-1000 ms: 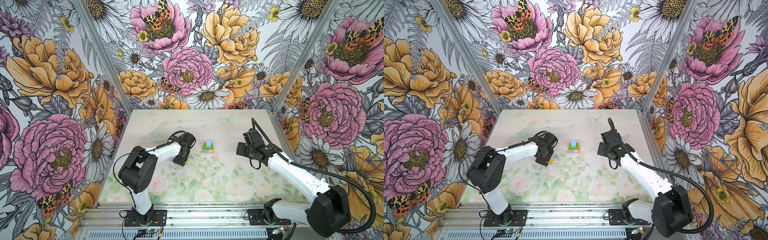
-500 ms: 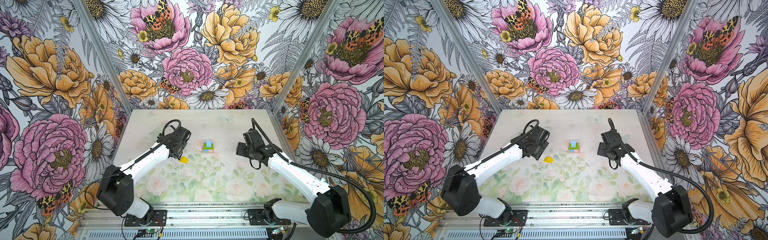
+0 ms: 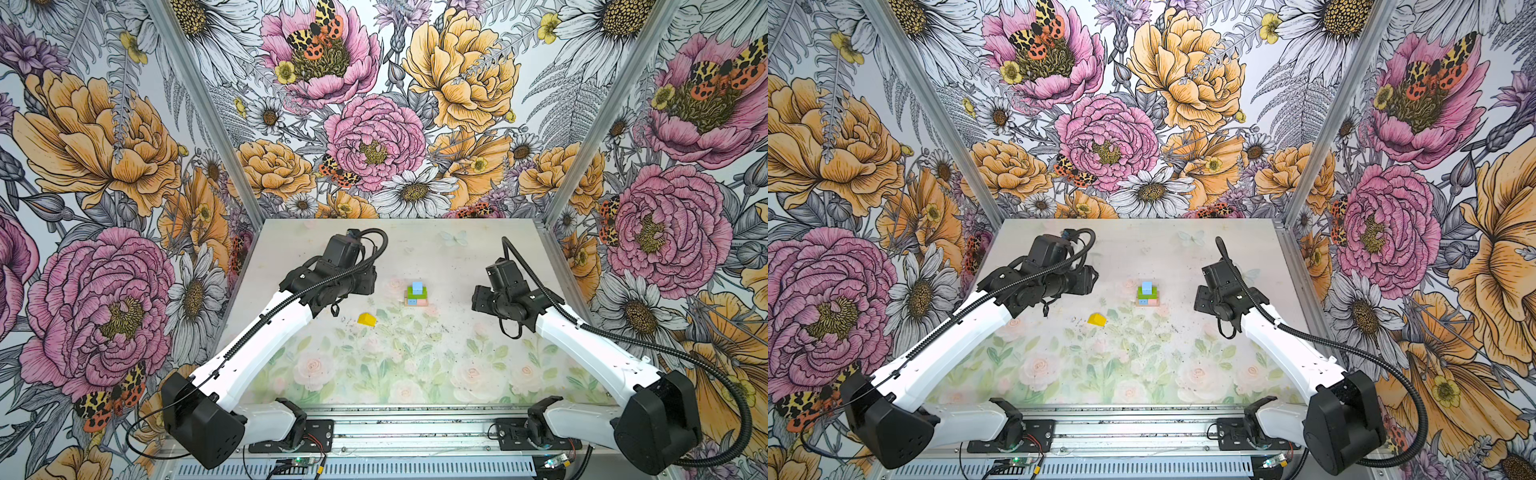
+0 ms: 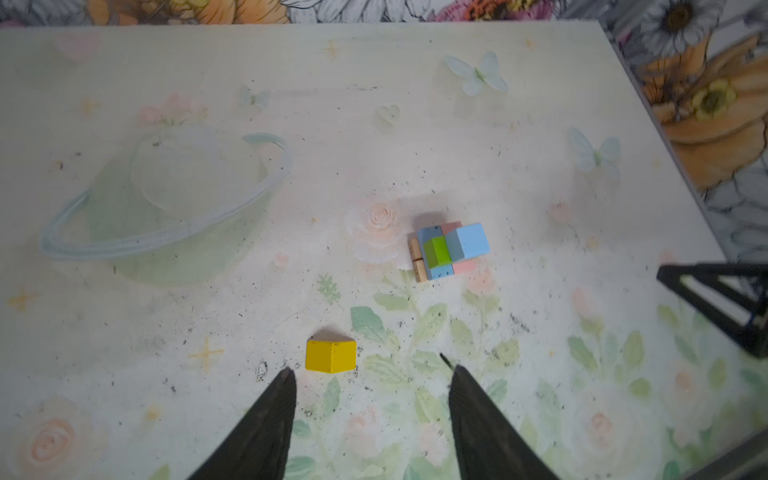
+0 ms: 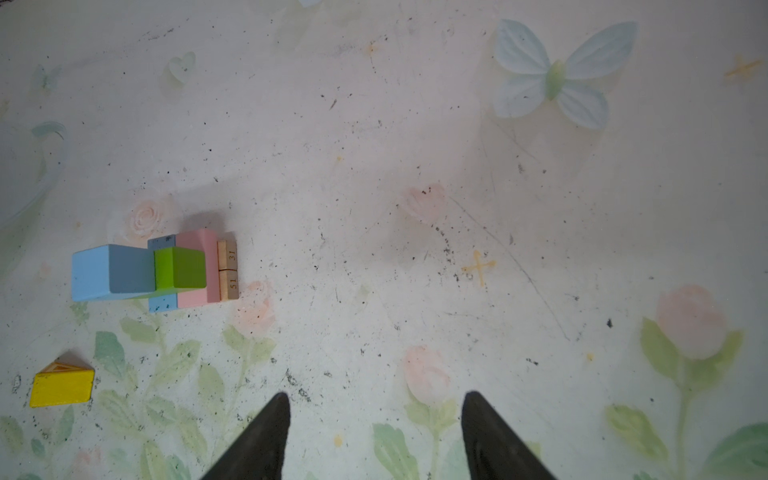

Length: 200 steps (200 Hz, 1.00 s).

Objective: Build the wood block tower

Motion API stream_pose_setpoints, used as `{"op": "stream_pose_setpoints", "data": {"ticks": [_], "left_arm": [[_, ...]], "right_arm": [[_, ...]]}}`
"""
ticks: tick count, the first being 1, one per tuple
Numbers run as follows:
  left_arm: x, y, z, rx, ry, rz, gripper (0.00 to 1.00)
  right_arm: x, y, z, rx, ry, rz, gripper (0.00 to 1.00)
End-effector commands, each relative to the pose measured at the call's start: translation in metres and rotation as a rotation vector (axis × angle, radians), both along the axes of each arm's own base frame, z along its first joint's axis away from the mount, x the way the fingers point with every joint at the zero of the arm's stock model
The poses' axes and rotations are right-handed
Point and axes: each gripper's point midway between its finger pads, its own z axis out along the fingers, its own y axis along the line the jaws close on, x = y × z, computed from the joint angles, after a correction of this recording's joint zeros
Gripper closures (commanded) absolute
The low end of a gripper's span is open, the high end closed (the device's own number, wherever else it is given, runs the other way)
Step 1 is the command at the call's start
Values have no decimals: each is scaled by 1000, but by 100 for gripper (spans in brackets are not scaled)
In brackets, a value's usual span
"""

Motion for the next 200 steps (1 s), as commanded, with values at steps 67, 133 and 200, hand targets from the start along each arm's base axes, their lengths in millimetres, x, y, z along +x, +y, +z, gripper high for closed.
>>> {"op": "stream_pose_setpoints", "data": {"ticks": [67, 133, 200], "left_arm": [[-41, 15, -74, 509, 16, -570, 33], [-41, 13, -143, 644, 117, -759, 36], [-20, 3, -162, 647, -17, -812, 36]], "right_arm": [[6, 3, 10, 11, -20, 27, 32], [6, 3, 7, 4, -10, 36, 32], [7, 3, 3, -8, 1, 44, 32]]}}
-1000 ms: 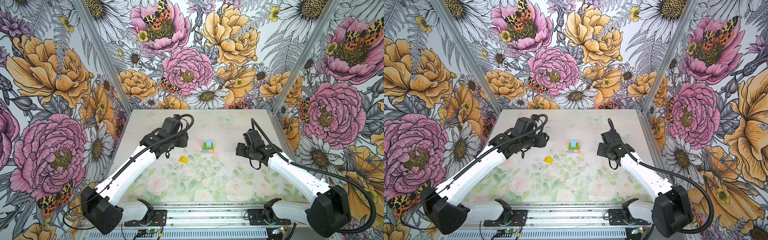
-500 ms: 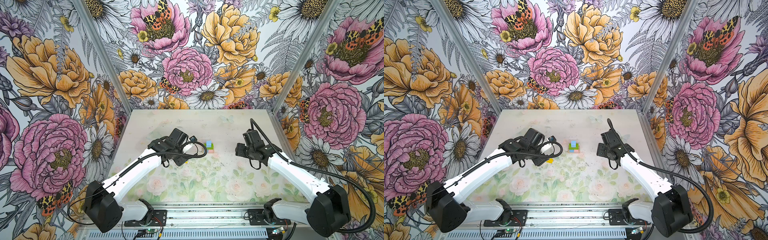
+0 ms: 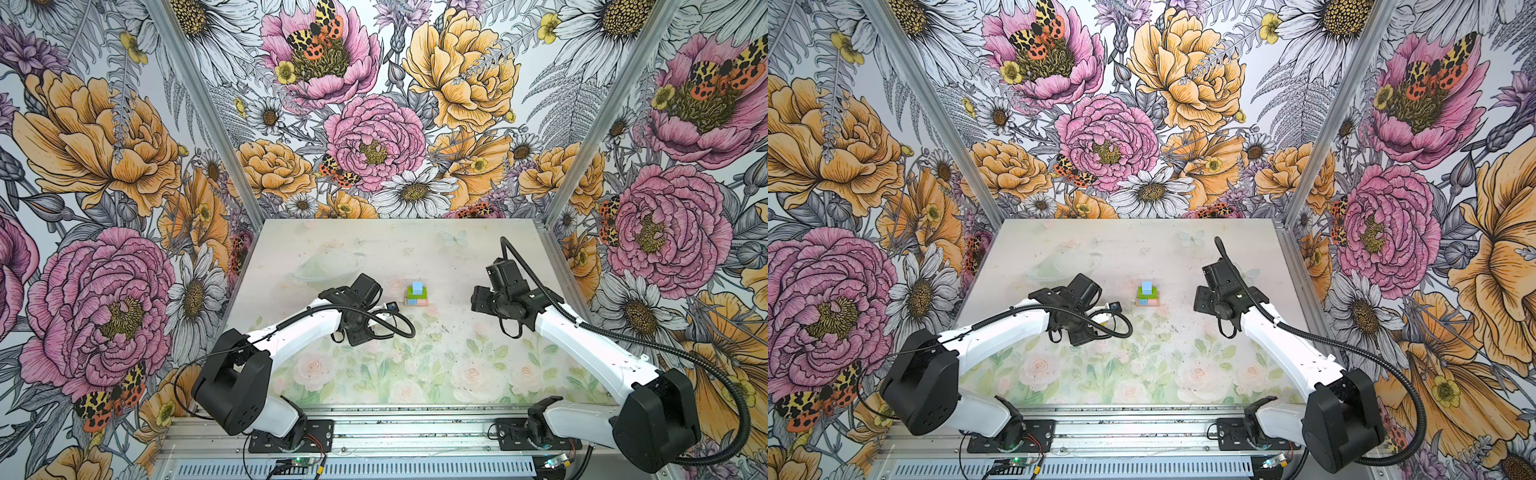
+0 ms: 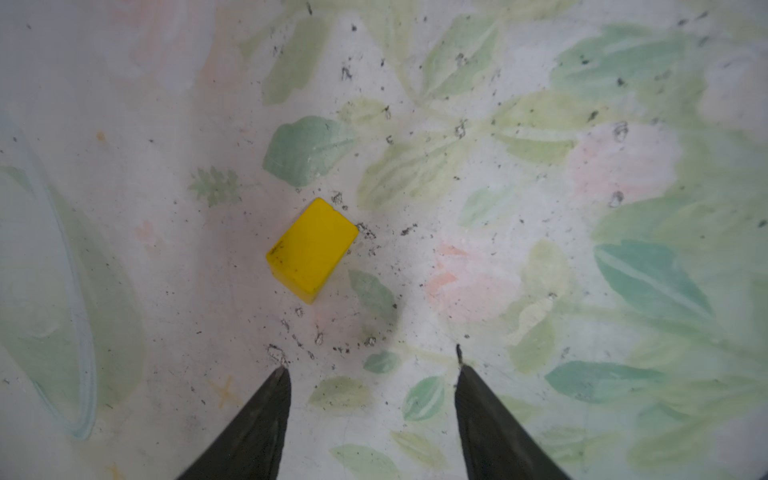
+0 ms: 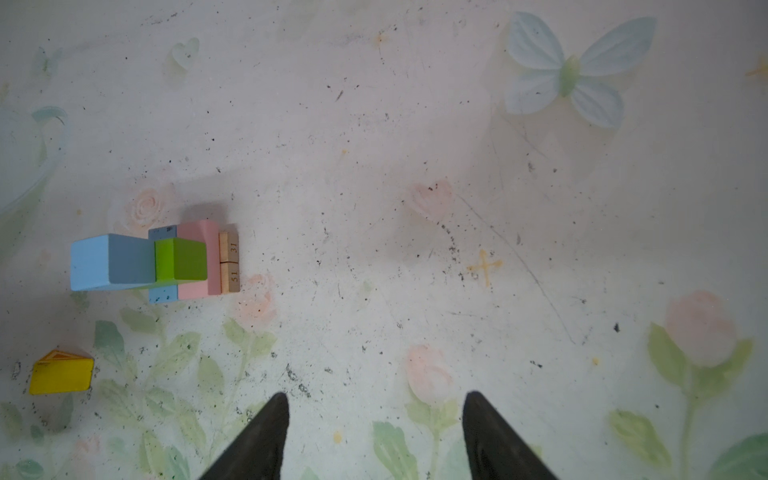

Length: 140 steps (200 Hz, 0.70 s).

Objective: Build the wood block tower

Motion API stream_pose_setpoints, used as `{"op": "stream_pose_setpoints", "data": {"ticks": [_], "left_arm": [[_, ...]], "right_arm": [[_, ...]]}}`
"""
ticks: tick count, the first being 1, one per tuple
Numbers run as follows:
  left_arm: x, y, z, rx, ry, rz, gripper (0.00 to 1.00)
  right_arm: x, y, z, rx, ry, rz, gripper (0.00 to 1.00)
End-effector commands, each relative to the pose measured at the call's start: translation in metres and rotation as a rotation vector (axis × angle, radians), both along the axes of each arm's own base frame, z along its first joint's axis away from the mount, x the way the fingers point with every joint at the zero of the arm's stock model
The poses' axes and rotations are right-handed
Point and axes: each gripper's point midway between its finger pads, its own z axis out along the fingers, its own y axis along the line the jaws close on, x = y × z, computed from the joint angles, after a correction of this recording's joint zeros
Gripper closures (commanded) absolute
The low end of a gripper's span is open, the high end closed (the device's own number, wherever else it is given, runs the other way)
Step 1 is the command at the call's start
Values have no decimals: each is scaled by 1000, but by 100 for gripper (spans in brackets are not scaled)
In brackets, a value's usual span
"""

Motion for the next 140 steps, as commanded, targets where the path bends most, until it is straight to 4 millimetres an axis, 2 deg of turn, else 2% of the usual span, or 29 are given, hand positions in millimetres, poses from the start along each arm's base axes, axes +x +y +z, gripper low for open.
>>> {"op": "stream_pose_setpoints", "data": {"ticks": [1, 36, 76, 140], "left_arm": [[24, -18, 10, -72, -95, -60, 36], [40, -17, -1, -68, -95, -69, 36], [42, -17, -6, -84, -75, -75, 36], [45, -30, -17, -128, -29, -90, 40]], "right_arm": [[6, 1, 7, -3, -17, 13, 32], [6, -1, 8, -7, -21, 11, 31], [4, -5, 7, -8, -20, 4, 31], [3, -8, 6, -5, -19, -1, 31]]}}
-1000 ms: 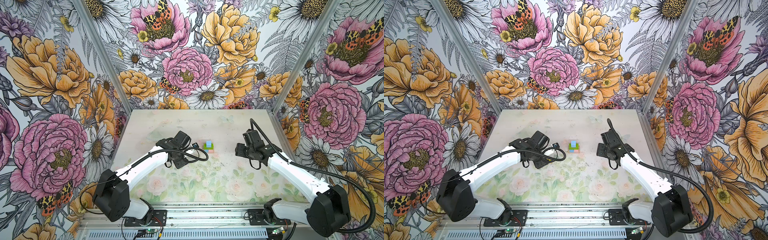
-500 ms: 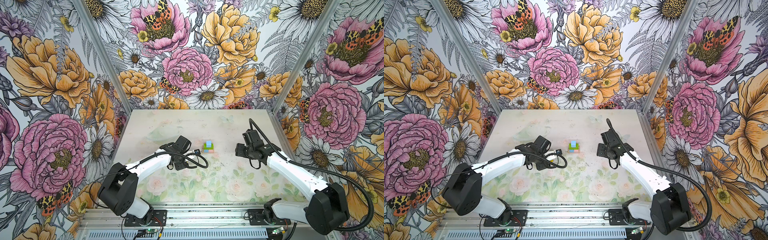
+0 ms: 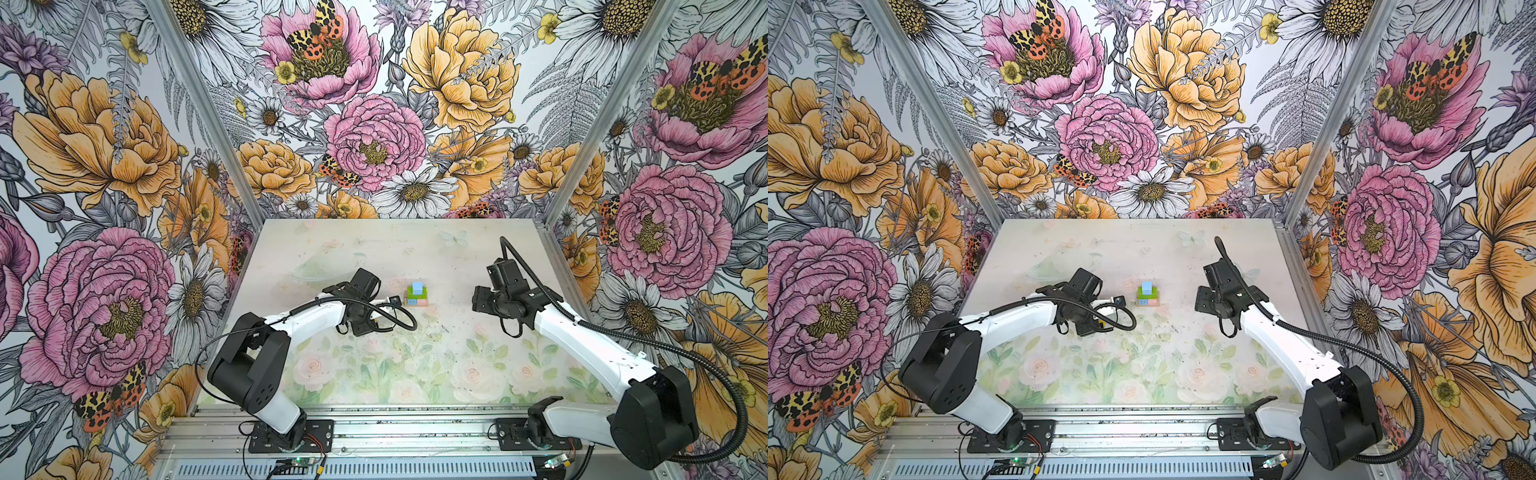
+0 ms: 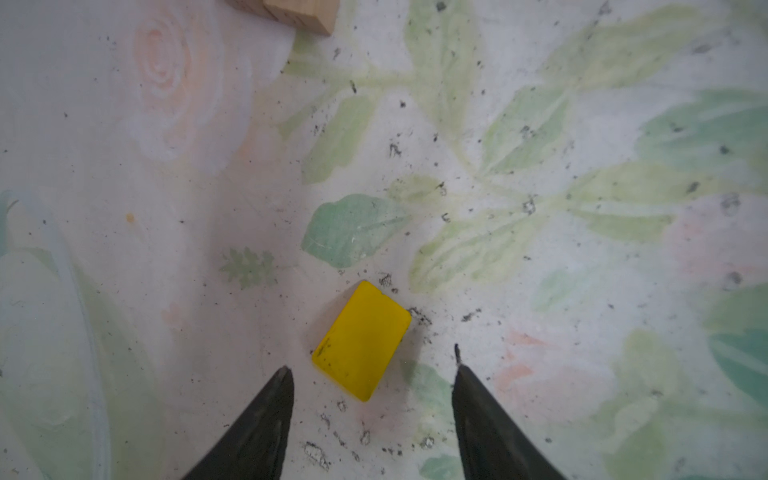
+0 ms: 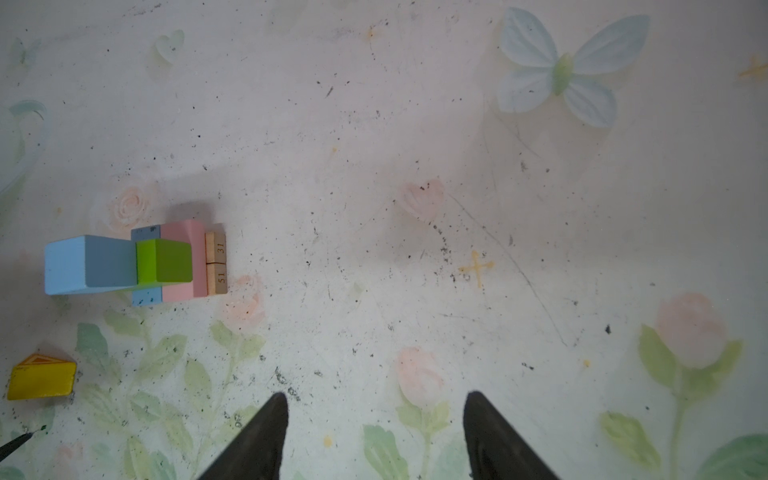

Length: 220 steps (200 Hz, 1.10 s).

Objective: Build the wood block tower

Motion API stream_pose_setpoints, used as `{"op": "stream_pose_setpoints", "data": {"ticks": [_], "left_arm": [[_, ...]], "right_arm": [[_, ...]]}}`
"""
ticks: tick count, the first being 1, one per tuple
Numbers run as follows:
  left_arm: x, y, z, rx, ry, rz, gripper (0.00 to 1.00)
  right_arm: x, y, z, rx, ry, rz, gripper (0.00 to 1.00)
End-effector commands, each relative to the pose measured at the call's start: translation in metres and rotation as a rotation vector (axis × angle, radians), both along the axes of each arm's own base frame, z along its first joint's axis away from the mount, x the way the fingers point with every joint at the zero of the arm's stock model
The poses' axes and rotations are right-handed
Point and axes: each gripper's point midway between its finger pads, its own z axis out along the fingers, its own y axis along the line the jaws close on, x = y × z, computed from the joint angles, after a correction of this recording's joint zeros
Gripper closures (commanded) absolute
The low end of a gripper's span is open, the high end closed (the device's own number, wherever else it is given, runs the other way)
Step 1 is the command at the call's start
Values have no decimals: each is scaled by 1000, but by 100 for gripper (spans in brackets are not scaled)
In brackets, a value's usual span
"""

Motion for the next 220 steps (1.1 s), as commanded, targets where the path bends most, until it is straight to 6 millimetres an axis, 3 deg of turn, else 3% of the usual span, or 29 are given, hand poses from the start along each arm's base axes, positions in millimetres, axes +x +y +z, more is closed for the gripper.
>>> {"op": "stream_pose_setpoints", "data": {"ticks": [1, 79, 130, 182, 220], "left_arm": [[9, -12, 3, -56, -1, -23, 40], [8, -9, -5, -68, 41, 1, 48], [14, -11, -5, -72, 46, 12, 44], [17, -11, 14, -73, -19, 6, 38], [24, 6, 29, -65, -57, 38, 35]], "right_arm": [[1, -2, 8, 5, -24, 7, 31], [2, -2, 7, 11, -21, 7, 31], [2, -2, 5, 15, -17, 8, 31], [3, -1, 5, 22, -21, 7, 31], [3, 1, 4, 29, -16, 13, 31]]}}
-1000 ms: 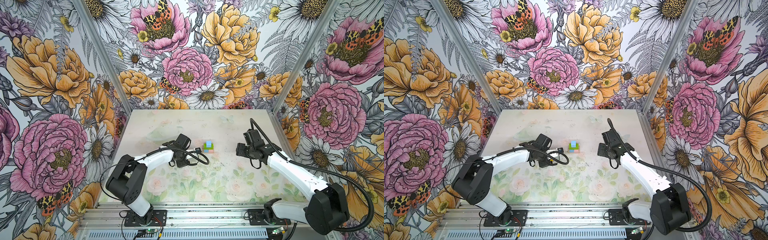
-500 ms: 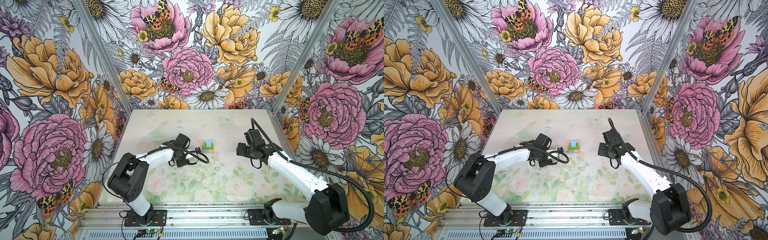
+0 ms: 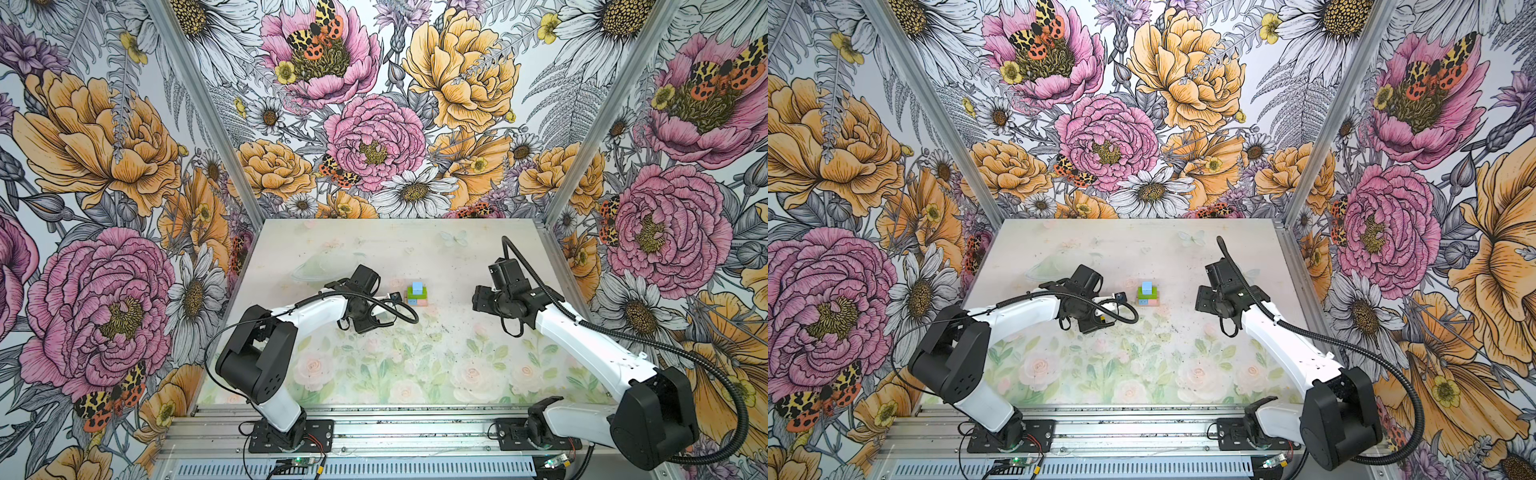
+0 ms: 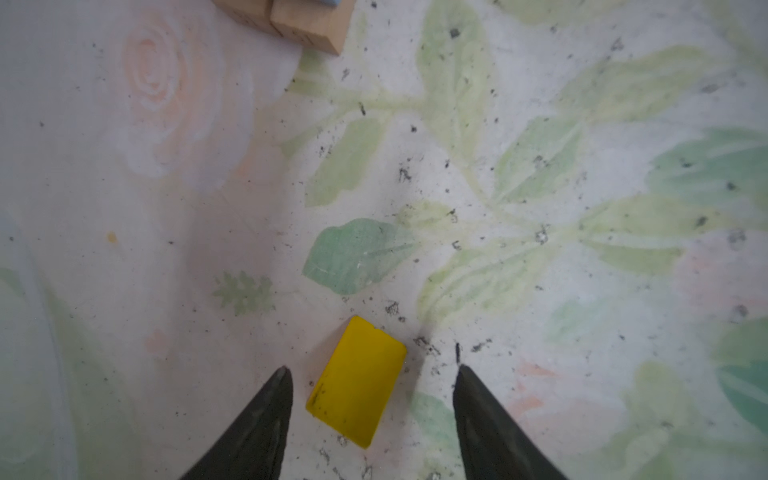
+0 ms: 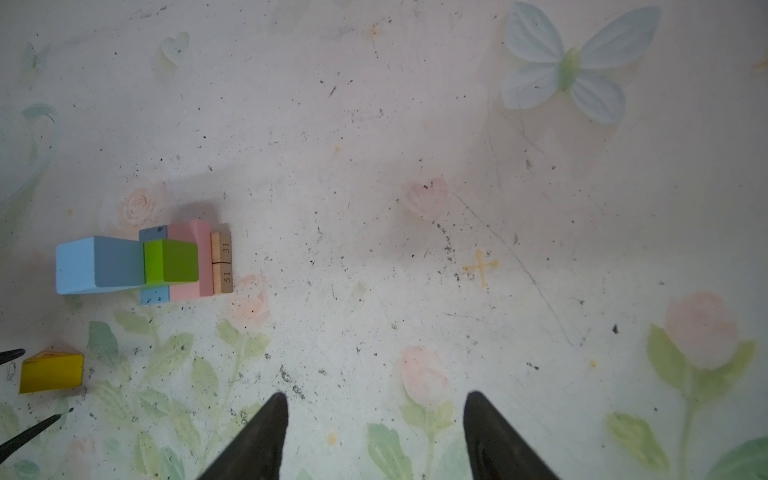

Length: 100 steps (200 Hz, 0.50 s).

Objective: Build the wood block tower

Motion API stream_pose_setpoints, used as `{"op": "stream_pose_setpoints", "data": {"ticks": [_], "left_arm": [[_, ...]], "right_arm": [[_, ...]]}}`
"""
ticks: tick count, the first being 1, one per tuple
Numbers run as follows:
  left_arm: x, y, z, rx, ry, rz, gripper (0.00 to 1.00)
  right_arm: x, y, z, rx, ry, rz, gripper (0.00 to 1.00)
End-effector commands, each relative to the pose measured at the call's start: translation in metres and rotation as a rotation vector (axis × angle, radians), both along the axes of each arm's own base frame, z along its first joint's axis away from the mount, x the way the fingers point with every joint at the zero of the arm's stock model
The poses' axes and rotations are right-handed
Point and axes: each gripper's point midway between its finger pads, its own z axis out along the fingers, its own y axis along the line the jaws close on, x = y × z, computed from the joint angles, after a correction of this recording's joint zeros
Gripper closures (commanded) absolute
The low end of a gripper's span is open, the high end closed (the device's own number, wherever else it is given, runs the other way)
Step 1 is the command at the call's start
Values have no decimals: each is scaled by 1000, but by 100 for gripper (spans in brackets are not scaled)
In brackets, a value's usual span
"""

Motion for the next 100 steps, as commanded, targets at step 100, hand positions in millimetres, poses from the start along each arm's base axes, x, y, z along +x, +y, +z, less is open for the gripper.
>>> {"op": "stream_pose_setpoints", "data": {"ticks": [100], "left_arm": [[11, 14, 23, -11, -19, 26, 30]], "right_arm": [[4, 3, 2, 13, -16, 20, 31]]}}
